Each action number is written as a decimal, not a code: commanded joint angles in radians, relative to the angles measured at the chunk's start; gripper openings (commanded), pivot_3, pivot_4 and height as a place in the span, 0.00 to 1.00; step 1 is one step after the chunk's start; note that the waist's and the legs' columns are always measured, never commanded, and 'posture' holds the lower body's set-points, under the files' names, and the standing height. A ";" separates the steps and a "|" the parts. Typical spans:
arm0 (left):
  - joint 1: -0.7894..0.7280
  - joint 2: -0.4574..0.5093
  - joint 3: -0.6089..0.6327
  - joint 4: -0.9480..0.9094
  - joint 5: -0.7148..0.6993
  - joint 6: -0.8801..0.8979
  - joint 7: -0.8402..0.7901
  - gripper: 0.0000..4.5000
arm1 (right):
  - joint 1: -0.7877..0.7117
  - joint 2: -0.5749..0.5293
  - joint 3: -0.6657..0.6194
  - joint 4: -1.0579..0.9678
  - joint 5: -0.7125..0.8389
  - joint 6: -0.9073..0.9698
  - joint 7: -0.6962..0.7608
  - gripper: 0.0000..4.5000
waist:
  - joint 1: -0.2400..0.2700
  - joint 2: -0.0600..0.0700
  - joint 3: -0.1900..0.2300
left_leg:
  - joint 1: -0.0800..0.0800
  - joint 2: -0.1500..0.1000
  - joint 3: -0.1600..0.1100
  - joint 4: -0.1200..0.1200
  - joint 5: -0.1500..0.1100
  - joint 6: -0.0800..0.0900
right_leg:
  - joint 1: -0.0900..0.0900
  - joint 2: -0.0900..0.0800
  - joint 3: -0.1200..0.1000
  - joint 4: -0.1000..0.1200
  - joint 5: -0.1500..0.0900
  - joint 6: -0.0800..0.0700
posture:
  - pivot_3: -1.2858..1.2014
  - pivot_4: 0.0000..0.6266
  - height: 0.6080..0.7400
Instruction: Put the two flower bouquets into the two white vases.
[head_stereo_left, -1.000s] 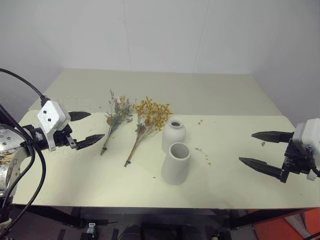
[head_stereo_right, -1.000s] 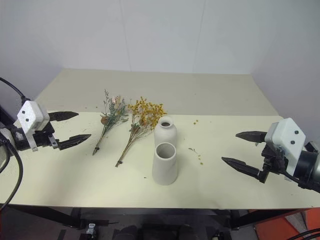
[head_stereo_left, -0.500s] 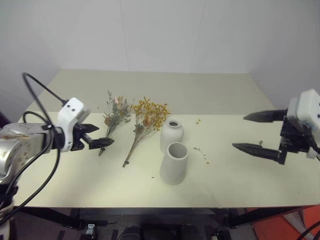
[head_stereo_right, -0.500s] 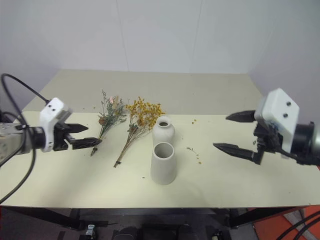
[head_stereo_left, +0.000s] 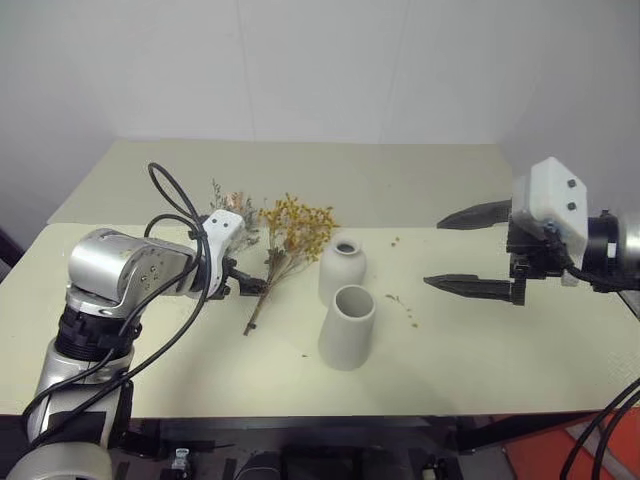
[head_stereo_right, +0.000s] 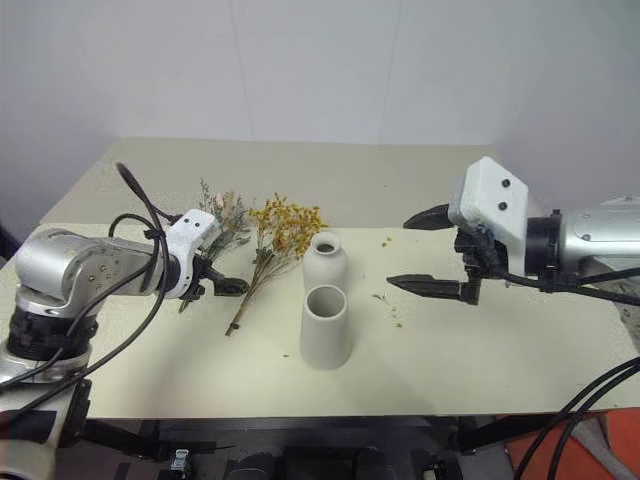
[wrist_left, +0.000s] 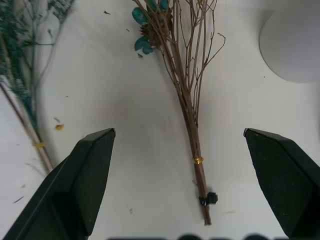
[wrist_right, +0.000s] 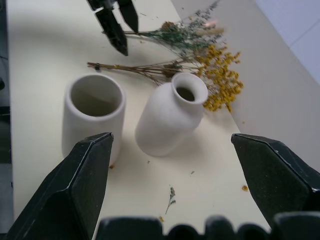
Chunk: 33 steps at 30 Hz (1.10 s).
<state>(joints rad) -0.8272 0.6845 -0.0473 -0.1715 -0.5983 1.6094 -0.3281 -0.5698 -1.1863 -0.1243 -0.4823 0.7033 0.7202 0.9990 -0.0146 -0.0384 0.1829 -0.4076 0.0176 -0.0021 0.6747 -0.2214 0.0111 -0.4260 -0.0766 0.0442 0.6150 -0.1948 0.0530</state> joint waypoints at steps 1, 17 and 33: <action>-0.015 -0.024 -0.002 0.002 -0.030 0.005 0.046 1.00 | -0.029 0.008 -0.013 -0.007 -0.014 -0.009 -0.002 0.99 | 0.001 0.000 0.000 | 0.000 0.000 0.000 0.000 0.000 0.000 | 0.000 0.000 0.000 0.000 0.000 -0.001 | 0.52 0.24 1.00; -0.083 -0.159 -0.100 0.205 0.082 -0.037 0.060 1.00 | -0.052 0.028 -0.019 -0.017 -0.029 0.029 -0.017 0.99 | 0.001 0.000 0.000 | 0.000 -0.001 0.000 0.001 0.000 0.000 | 0.000 0.000 0.000 0.000 0.003 -0.005 | 0.52 0.24 1.00; -0.052 -0.179 -0.140 0.238 0.146 -0.055 0.001 0.30 | -0.045 0.056 -0.052 -0.040 0.001 0.086 -0.074 1.00 | 0.002 0.000 0.000 | 0.000 -0.001 0.000 0.001 0.000 0.000 | 0.001 -0.001 0.000 0.000 0.003 -0.005 | 0.52 0.24 1.00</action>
<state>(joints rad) -0.8851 0.5021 -0.1791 0.0704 -0.4654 1.5674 -0.3142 -0.6094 -1.1292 -0.1323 -0.5070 0.6928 0.8030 0.9351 -0.0125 -0.0384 0.1829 -0.4076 0.0164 -0.0024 0.6753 -0.2214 0.0111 -0.4255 -0.0772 0.0444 0.6150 -0.1916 0.0482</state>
